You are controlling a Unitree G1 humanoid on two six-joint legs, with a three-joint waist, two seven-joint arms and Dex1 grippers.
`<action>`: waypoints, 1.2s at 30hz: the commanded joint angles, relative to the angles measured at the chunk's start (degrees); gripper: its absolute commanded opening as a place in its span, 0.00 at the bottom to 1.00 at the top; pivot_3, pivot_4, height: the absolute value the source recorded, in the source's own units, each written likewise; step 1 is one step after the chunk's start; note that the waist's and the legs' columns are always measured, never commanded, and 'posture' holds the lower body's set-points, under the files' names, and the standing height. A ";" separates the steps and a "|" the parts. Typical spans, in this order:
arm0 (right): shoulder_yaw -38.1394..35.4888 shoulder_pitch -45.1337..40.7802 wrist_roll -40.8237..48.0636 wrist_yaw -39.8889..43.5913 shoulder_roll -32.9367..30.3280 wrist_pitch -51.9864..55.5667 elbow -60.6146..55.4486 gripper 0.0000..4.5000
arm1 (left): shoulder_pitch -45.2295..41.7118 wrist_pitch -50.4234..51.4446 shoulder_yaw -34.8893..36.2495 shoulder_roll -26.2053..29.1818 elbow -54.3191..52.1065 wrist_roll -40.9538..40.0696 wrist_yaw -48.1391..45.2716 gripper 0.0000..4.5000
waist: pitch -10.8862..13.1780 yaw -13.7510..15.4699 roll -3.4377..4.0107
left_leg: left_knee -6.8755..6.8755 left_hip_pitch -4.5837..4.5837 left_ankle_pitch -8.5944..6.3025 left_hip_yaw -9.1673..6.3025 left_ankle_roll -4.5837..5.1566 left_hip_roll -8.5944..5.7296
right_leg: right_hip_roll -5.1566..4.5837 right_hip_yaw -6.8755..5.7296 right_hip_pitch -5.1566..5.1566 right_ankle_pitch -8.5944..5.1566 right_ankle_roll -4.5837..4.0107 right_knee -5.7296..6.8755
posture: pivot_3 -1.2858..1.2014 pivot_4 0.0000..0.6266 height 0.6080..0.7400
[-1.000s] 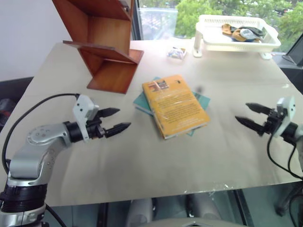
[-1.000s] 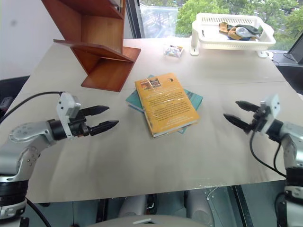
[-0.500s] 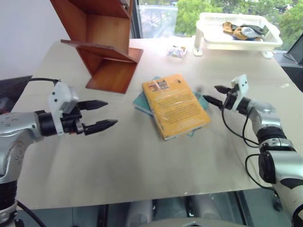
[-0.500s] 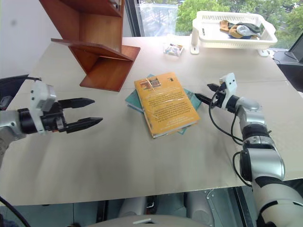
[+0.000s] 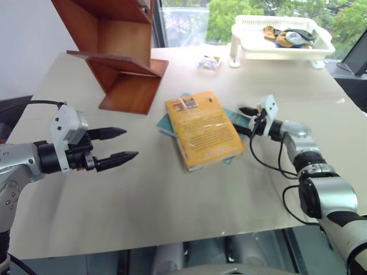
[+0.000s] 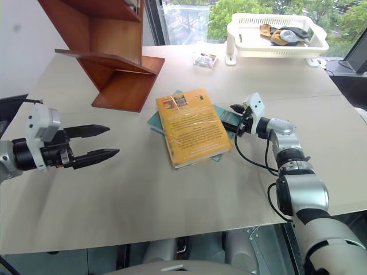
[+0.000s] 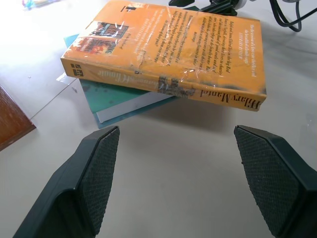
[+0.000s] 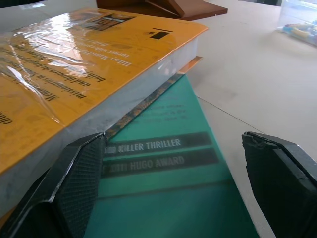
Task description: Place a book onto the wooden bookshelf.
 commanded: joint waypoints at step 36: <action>2.59 -4.11 -3.94 0.12 6.03 -6.48 -0.91 1.00 | 0.36 -0.54 -1.60 -1.51 -0.94 -0.19 2.42 0.88 | 0.02 -0.04 0.03 | -0.01 0.00 0.00 0.00 -0.01 0.01 | -0.01 -0.02 0.00 0.00 -0.01 0.01 | 0.52 0.24 1.00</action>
